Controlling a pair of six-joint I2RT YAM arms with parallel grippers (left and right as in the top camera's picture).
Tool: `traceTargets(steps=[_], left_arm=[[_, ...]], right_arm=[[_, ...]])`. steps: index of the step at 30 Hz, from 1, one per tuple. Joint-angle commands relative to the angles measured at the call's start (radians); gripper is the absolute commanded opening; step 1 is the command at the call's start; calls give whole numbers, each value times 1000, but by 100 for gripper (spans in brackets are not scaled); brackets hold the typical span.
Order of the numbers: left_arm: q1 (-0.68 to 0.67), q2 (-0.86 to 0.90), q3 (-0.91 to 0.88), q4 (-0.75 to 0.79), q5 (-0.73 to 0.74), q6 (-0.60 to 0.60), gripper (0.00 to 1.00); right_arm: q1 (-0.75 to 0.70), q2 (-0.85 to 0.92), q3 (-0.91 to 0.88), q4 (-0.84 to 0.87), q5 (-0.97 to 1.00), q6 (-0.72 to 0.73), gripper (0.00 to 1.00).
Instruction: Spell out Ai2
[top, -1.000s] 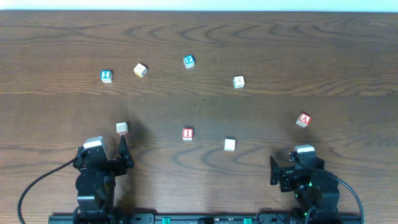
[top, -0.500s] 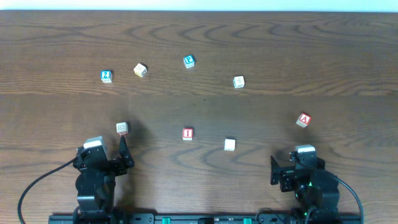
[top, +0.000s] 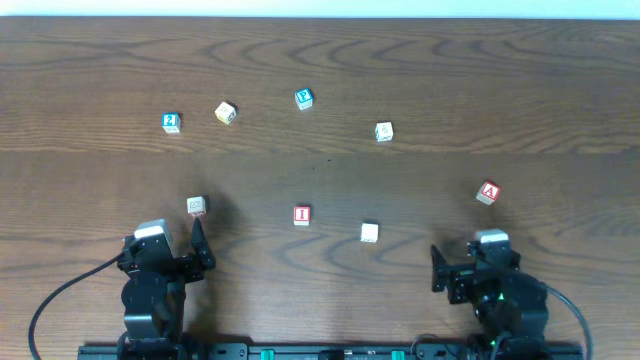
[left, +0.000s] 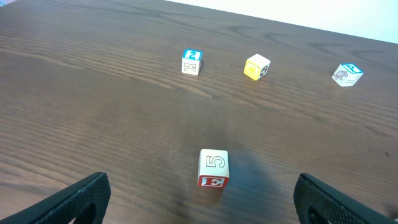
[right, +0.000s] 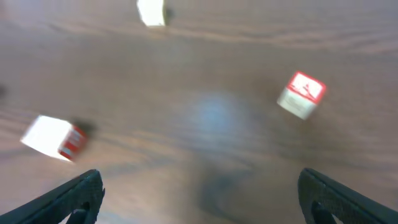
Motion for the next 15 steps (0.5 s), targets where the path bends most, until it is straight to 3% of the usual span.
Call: traceTargets(steps=[1,5,9,15], left_arm=[[6,-8,-20,0,-11,14,95],[6,-8,-20,0,-11,14,95],[6,-8,-20,0,-11,14,95],[6,-8,-20,0,-11,14,95]], right_arm=[[-12,-6,-9,89,-255,291,99],[-12,-6,-9,141,-546,732,99],[-12,-6,-9,159,-554,1010,99],[-9,75,-10,464,-660,944,99]])
